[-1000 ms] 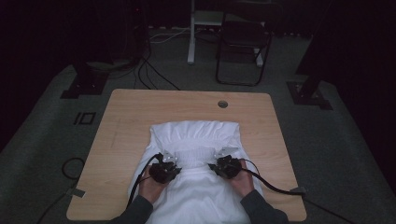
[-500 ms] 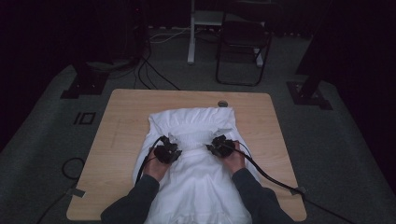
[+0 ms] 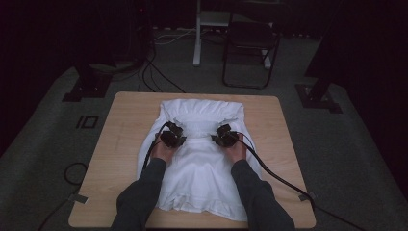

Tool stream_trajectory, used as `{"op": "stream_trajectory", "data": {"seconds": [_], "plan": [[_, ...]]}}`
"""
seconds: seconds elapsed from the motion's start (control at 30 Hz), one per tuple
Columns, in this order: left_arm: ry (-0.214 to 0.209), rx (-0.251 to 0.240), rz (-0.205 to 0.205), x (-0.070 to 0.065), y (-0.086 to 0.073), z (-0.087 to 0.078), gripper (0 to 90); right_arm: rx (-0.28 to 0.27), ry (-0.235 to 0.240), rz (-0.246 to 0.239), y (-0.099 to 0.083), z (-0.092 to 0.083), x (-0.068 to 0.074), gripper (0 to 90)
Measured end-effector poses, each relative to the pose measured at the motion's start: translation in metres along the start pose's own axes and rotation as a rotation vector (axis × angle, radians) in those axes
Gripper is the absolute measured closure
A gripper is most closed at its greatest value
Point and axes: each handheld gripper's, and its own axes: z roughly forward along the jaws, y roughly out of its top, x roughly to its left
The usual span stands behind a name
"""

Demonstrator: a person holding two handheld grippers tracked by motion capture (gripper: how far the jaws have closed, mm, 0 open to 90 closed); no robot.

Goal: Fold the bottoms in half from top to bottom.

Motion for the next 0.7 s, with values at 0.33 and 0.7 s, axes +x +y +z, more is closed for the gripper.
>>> {"op": "stream_trajectory", "data": {"seconds": [0.33,0.7], "plan": [[-0.014,-0.069,-0.077,0.002,-0.002,-0.007,83.1,-0.036,-0.026,-0.017,0.002,-0.003,0.000,83.4],[-0.100,-0.317,-0.048,-0.016,-0.006,-0.095,83.6,-0.235,0.024,-0.123,0.008,-0.088,0.016,83.4]]}}
